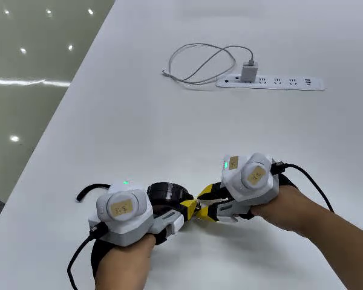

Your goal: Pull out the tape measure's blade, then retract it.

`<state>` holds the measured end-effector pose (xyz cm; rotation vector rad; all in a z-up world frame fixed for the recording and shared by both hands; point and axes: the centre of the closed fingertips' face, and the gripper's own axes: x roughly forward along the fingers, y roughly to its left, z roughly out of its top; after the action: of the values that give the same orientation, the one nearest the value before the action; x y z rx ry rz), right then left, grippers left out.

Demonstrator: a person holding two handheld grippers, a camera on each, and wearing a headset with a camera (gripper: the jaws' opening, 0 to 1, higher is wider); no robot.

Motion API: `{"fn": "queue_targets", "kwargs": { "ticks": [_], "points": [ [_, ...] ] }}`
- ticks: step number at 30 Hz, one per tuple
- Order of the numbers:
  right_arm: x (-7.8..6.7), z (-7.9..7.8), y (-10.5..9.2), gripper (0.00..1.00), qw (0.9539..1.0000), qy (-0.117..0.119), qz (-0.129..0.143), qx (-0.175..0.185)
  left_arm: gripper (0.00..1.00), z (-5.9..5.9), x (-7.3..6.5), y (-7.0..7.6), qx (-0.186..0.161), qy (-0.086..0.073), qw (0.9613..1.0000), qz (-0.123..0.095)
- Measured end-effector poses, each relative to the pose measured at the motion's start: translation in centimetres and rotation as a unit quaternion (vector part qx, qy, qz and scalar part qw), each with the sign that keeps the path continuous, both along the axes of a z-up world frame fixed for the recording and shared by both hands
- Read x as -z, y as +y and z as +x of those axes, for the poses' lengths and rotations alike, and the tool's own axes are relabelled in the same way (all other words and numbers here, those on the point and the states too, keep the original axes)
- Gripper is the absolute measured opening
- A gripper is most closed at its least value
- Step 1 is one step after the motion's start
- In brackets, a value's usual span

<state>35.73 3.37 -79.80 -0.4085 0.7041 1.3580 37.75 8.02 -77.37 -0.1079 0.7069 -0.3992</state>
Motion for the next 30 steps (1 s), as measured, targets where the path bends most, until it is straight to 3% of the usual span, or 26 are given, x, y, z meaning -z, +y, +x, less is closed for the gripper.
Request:
{"fn": "queue_targets", "kwargs": {
  "ticks": [21,30],
  "points": [
    [-1.0,0.2,-1.0,0.24,0.9998,-0.002,0.008,0.018,0.61,-0.5,0.0,0.1,0.024,-0.005,0.9994,0.025],
    [-1.0,0.3,-1.1,0.24,0.9998,-0.003,0.008,0.02,0.63,-0.5,-0.1,-0.1,0.027,-0.006,0.9994,0.021]
  ]
}}
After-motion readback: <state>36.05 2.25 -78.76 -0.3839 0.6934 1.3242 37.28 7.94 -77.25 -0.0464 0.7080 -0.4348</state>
